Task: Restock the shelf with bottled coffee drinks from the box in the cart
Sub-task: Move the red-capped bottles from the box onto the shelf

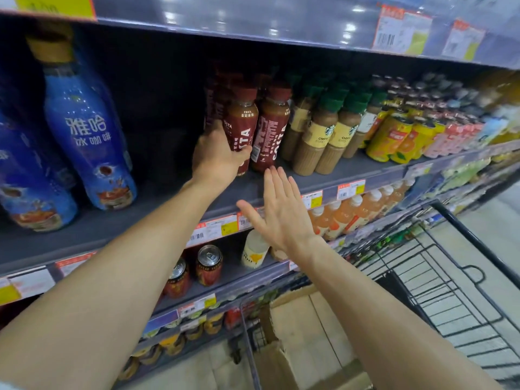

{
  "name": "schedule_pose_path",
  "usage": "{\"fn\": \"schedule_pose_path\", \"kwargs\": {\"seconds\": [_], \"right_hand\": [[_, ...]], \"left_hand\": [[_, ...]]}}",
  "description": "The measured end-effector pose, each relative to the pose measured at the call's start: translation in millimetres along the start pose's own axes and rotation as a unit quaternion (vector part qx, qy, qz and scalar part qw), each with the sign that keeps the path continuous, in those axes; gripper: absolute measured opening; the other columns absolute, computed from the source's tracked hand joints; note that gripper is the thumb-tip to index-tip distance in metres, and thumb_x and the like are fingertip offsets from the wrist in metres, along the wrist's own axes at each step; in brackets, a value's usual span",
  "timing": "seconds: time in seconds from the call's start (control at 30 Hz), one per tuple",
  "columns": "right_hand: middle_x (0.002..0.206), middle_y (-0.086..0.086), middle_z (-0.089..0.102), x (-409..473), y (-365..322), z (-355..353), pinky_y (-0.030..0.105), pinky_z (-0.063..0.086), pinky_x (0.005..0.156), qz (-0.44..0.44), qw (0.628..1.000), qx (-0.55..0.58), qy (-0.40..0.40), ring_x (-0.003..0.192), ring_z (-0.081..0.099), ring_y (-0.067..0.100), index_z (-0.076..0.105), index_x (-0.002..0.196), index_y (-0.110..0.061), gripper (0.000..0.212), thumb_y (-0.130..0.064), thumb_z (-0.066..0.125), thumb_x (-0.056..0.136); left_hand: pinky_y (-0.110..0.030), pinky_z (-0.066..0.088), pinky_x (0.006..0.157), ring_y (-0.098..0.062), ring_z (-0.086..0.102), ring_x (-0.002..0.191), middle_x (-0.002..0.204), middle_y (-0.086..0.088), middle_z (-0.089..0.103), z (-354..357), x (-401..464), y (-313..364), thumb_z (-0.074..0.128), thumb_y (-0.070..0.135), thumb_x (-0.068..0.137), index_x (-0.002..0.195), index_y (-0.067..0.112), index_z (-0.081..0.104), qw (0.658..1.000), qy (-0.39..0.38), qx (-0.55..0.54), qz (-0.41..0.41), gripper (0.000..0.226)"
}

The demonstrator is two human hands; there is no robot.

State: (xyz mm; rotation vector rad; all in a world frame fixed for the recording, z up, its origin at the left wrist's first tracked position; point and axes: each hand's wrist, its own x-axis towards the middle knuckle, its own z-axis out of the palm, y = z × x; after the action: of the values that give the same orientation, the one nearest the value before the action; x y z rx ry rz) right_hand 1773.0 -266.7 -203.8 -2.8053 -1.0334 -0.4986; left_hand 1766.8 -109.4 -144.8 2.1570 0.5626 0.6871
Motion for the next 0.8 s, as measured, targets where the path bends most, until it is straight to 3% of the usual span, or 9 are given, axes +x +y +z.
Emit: {"fn": "schedule_pose_path", "kwargs": {"seconds": [0.2,0.33,0.4,0.47,0.53,0.6,0.8], "right_hand": [[0.159,0.017,0.024,1,1,4,0.040,0.010,0.122,0.012,1.000,0.012,-0.018,0.150,0.014,0.028,0.022,0.152,0.002,0.100,-0.074,0.013,0.087],[0.162,0.017,0.012,-9,2,2,0.041,0.009,0.123,0.005,0.999,0.044,-0.007,0.151,0.005,0.027,0.012,0.154,0.001,0.097,-0.072,0.017,0.090],[0.163,0.016,0.005,-26,6,3,0.041,0.008,0.123,-0.024,0.997,0.073,-0.001,0.151,0.001,0.026,0.008,0.154,0.001,0.092,-0.067,0.026,0.094],[0.162,0.020,0.005,-47,15,8,0.044,0.012,0.122,-0.068,0.993,0.093,0.011,0.151,0.002,0.028,0.011,0.153,0.004,0.089,-0.060,0.035,0.096],[0.160,0.024,0.009,-66,32,17,0.047,0.017,0.121,-0.111,0.989,0.097,0.014,0.151,0.005,0.031,0.016,0.151,0.008,0.085,-0.054,0.041,0.098],[0.160,0.025,0.011,-82,54,28,0.049,0.019,0.120,-0.128,0.987,0.100,-0.004,0.151,0.007,0.032,0.018,0.150,0.009,0.083,-0.052,0.041,0.099],[0.160,0.021,0.012,-125,133,45,0.046,0.019,0.121,-0.091,0.988,0.076,-0.104,0.150,0.008,0.030,0.018,0.151,0.006,0.088,-0.064,0.022,0.098]], "left_hand": [[-0.035,0.049,0.092,-0.027,0.059,0.114,0.127,-0.008,0.061,-1,3,-3,0.074,0.036,0.078,0.129,0.013,0.050,1.000,-0.015,0.001,-0.005,0.061],[-0.044,0.035,0.106,-0.033,0.038,0.134,0.144,-0.016,0.042,2,-25,-9,0.074,0.053,0.073,0.146,0.003,0.028,0.997,0.001,0.077,-0.014,0.099],[-0.049,0.025,0.114,-0.033,0.024,0.142,0.152,-0.019,0.030,3,-52,-11,0.065,0.057,0.079,0.149,0.000,0.019,0.989,0.065,0.127,0.043,0.102],[-0.050,0.017,0.118,-0.029,0.017,0.147,0.156,-0.016,0.024,3,-80,-12,0.053,0.051,0.090,0.150,0.001,0.020,0.967,0.083,0.146,0.192,0.085],[-0.049,0.013,0.119,-0.025,0.015,0.148,0.158,-0.014,0.022,11,-100,-12,0.048,0.041,0.095,0.150,0.001,0.024,0.926,0.035,0.156,0.342,0.072],[-0.048,0.015,0.119,-0.024,0.016,0.148,0.158,-0.013,0.022,27,-117,-11,0.045,0.037,0.097,0.149,0.001,0.027,0.895,-0.037,0.174,0.409,0.066],[-0.046,0.017,0.119,-0.026,0.022,0.146,0.156,-0.015,0.027,105,-156,-9,0.033,0.046,0.096,0.147,0.001,0.032,0.874,-0.159,0.284,0.362,0.068]]}}
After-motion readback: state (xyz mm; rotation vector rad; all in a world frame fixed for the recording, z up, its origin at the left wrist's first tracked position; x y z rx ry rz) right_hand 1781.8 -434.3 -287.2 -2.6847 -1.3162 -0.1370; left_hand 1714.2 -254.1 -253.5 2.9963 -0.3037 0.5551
